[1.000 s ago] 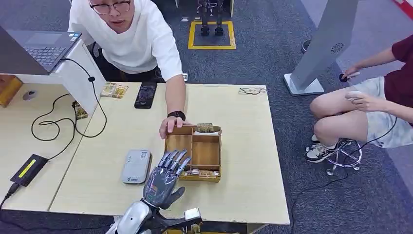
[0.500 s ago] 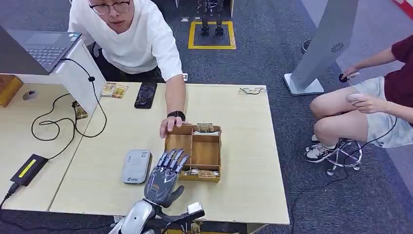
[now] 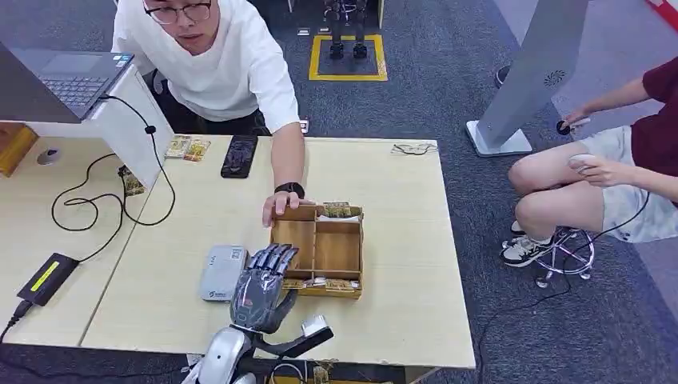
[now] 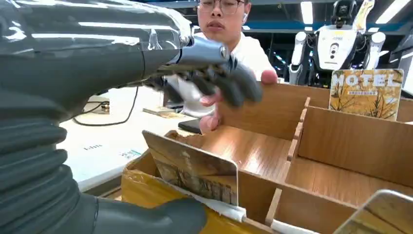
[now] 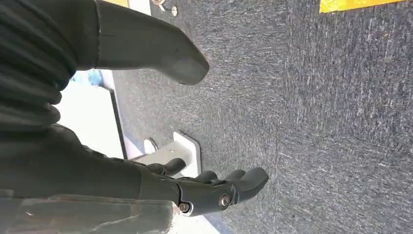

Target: Pass the card to the sensor for recognition and then transmit it.

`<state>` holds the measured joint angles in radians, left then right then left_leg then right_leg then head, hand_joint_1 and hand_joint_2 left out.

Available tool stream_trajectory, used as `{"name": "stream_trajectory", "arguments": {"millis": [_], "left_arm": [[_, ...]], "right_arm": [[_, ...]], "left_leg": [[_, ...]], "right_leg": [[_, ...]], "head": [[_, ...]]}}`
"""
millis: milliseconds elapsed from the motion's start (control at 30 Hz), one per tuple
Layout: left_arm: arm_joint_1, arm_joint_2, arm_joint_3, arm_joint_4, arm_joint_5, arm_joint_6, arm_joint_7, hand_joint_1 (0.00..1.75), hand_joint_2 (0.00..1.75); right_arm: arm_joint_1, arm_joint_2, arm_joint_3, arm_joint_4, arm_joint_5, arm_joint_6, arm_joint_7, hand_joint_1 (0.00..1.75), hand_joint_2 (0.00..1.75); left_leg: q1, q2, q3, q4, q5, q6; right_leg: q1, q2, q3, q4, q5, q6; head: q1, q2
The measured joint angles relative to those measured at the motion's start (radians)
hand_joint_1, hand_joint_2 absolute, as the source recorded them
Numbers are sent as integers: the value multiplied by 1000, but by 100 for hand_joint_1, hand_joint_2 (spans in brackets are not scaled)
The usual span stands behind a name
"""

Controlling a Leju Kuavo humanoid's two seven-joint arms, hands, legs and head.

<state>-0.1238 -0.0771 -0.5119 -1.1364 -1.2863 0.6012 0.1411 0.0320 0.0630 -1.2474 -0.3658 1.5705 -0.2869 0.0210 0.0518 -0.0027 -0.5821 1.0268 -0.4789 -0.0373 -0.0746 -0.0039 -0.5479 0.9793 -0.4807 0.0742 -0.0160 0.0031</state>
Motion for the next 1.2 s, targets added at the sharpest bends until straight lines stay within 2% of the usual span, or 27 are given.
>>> {"name": "stream_trajectory", "arguments": {"millis": [400,767,967,1200], "left_arm": [[13,-6,18,-2,0,-17,-8,175,175],[18,-3,18,-7,22,1,-92,175,175],[17,0,18,-29,117,78,-158,175,175],[-17,-1,18,-116,201,82,-198,175,175]], "right_arm": [[5,13,-2,-22,0,12,-3,0,175],[5,14,-2,-32,0,13,-15,0,175],[5,14,-1,-28,0,-1,-21,0,175],[2,14,0,-12,0,-16,-25,0,175]], "left_leg": [[0,0,0,0,0,0],[0,0,0,0,0,0],[0,0,0,0,0,0],[0,0,0,0,0,0]], "right_leg": [[0,0,0,0,0,0],[0,0,0,0,0,0],[0,0,0,0,0,0],[0,0,0,0,0,0]], "head": [[0,0],[0,0],[0,0],[0,0]]}}
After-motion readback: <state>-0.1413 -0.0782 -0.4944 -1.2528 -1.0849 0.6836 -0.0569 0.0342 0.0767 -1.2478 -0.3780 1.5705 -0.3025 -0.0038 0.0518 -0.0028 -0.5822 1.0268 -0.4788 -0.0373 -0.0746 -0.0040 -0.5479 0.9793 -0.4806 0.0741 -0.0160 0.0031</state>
